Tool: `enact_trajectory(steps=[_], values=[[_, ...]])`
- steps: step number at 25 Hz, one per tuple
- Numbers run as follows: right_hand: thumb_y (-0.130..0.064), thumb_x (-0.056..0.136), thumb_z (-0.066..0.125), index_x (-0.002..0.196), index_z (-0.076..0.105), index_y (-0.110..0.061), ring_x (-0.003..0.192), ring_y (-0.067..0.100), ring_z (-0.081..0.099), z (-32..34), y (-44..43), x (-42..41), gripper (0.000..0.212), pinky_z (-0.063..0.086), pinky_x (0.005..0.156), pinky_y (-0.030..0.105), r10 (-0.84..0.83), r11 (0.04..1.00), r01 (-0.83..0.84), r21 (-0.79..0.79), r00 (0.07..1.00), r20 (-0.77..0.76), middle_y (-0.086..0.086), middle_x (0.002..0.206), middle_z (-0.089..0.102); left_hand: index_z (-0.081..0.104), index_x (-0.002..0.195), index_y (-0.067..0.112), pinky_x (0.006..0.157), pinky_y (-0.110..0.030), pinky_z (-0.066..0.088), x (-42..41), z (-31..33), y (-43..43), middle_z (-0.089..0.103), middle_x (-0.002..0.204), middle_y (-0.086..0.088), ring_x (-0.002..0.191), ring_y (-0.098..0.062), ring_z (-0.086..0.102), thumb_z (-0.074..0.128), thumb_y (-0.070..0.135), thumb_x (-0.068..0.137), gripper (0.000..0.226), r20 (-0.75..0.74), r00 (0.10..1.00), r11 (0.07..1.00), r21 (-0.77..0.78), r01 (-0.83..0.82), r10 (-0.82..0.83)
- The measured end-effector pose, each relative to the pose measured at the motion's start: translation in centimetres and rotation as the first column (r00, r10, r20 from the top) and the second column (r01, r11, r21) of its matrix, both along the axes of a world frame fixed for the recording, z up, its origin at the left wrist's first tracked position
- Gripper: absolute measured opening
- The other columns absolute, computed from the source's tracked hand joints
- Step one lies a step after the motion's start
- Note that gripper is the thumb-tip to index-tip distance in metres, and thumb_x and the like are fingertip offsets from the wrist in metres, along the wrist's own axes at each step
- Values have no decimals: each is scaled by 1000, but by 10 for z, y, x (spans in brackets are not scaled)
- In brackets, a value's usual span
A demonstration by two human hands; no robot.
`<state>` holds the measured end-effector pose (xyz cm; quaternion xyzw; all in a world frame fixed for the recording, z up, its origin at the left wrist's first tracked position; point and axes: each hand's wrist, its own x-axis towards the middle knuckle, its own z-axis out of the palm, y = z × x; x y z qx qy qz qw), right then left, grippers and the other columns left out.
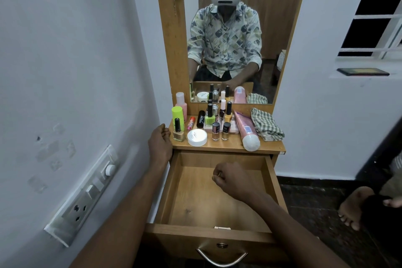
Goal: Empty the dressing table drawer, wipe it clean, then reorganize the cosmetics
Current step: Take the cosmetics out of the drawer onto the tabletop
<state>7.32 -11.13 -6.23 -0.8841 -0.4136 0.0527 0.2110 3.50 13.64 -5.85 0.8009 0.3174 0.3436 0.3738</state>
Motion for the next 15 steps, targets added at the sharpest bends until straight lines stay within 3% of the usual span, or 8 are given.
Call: enact_trajectory(steps=[4, 10, 15], values=[[-29, 94, 61, 100, 70, -19, 77, 9, 64, -6, -2, 2, 14, 58, 71, 30, -8, 1000, 8, -1, 1000, -22, -3, 93, 71, 50, 140, 5, 107, -42, 46, 0, 1, -1, 59, 135, -13, 122, -26, 57, 50, 7, 100, 40, -6, 1000, 1000, 1, -3, 3], [-28, 95, 60, 101, 69, -18, 71, 6, 61, -5, -1, 1, 15, 52, 65, 24, -2, 1000, 2, 0, 1000, -29, -2, 91, 71, 49, 141, 5, 106, -37, 46, -2, 8, -5, 58, 135, -13, 122, -25, 56, 50, 5, 100, 41, -24, 1000, 1000, -15, 3, -3], [-28, 93, 63, 102, 69, -17, 73, 10, 64, 3, -7, 4, 15, 57, 70, 32, -40, 999, 41, 18, 998, -54, -2, 90, 70, 44, 144, 7, 103, -33, 46, -7, 19, -2, 58, 133, -11, 120, -22, 56, 48, 1, 99, 46, -64, 996, 992, -109, 59, -66]])
